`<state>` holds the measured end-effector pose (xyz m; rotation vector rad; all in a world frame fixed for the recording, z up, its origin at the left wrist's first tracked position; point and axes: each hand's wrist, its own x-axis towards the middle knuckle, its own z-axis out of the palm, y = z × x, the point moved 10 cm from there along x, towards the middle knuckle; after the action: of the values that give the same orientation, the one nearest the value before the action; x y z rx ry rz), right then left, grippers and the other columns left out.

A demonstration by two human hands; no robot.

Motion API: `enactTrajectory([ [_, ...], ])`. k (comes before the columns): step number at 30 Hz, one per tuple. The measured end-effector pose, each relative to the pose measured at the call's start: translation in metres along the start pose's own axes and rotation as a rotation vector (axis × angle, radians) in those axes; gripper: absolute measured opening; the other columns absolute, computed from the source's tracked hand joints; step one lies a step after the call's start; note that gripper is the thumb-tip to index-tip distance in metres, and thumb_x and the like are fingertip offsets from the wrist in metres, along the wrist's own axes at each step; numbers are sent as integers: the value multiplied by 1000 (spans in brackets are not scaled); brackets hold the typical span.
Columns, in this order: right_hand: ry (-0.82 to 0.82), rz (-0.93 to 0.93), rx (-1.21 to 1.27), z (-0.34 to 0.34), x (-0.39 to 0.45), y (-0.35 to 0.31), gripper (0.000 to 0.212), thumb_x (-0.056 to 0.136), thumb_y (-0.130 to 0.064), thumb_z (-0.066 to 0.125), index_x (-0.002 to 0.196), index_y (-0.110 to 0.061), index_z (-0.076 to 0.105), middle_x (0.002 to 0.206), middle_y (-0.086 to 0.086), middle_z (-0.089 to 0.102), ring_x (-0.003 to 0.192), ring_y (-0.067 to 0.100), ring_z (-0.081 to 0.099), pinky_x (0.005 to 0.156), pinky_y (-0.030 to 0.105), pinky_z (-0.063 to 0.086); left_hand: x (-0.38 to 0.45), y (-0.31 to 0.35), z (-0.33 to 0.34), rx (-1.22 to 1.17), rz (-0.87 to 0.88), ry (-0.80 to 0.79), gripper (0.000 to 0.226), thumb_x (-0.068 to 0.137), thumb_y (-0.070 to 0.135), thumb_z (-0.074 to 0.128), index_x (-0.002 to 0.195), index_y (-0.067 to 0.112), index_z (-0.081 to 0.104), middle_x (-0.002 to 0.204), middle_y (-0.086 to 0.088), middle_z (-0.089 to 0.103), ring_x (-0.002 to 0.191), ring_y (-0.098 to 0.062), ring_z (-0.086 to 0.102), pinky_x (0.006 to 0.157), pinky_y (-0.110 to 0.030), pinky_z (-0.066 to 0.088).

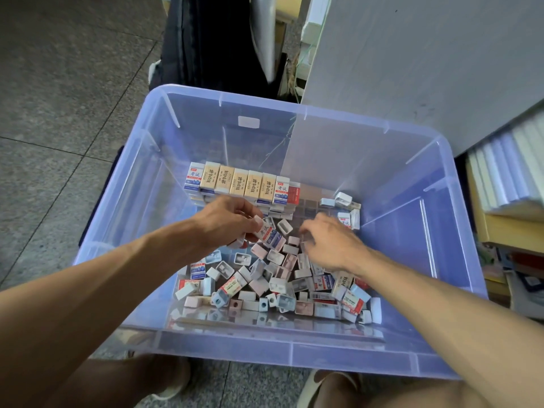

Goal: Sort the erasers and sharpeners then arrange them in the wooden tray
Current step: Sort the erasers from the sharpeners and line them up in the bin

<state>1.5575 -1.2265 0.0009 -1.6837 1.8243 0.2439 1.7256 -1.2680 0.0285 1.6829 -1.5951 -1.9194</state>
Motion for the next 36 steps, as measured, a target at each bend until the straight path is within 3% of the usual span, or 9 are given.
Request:
enactTrajectory([
  [2,83,46,326,-20,-7,-1,24,102,-20,47,117,-16,66,118,5,64,100,16,63,85,28,51,1,1,4,-23,0,-14,10,91,7,65,99,1,64,85,-13,68,69,-16,63,52,-19,48],
  [5,-37,78,786,-18,-18,-16,16,98,-34,59,100,-24,71,109,2,71,94,15,69,79,30,56,2,6,12,-98,-7,-32,3,91,3,64,94,3,62,80,-13,66,71,-21,61,53,-23,45],
  [9,-17,57,673,-14,-21,-21,13,88,-31,76,88,-17,77,89,10,75,75,14,65,73,38,55,6,8,28,-277,-51,-111,7,93,-3,57,90,0,62,86,-18,66,77,-26,60,68,-31,48],
  [13,-81,208,778,-7,-20,13,12,96,-21,66,95,-11,74,81,4,73,66,10,62,56,22,50,3,5,35,-330,-107,-151,30,85,-20,41,98,-7,65,91,-19,65,75,-22,66,63,-30,57],
  [19,121,467,587,-18,5,68,17,96,-15,59,100,-5,72,79,10,67,57,20,59,55,30,51,3,1,31,-258,-105,-147,36,81,-28,48,105,-6,64,89,-14,70,86,-30,72,76,-38,61],
  [23,173,433,597,-10,33,61,13,94,-12,63,89,-5,73,86,14,74,82,28,73,74,38,59,5,-6,18,-154,-86,-91,30,81,-22,59,103,-2,63,88,-11,67,80,-27,73,74,-33,61],
  [26,184,396,550,-7,48,55,11,94,-18,67,87,-9,70,83,9,74,78,22,73,59,29,54,7,-4,11,-108,-45,-53,31,80,-19,64,104,1,62,81,-7,69,76,-23,73,71,-30,61],
  [30,184,352,344,-9,59,54,18,95,-22,66,78,-18,66,91,6,73,83,23,68,65,27,48,8,3,16,-93,-8,-64,34,79,-21,63,105,1,61,67,3,69,70,-16,73,69,-27,60],
  [36,201,379,383,-16,45,58,20,93,-20,60,80,-9,71,83,9,73,78,24,69,67,29,53,9,4,17,-16,21,-23,33,79,-18,67,104,2,61,92,-9,65,77,-17,71,73,-28,61],
])
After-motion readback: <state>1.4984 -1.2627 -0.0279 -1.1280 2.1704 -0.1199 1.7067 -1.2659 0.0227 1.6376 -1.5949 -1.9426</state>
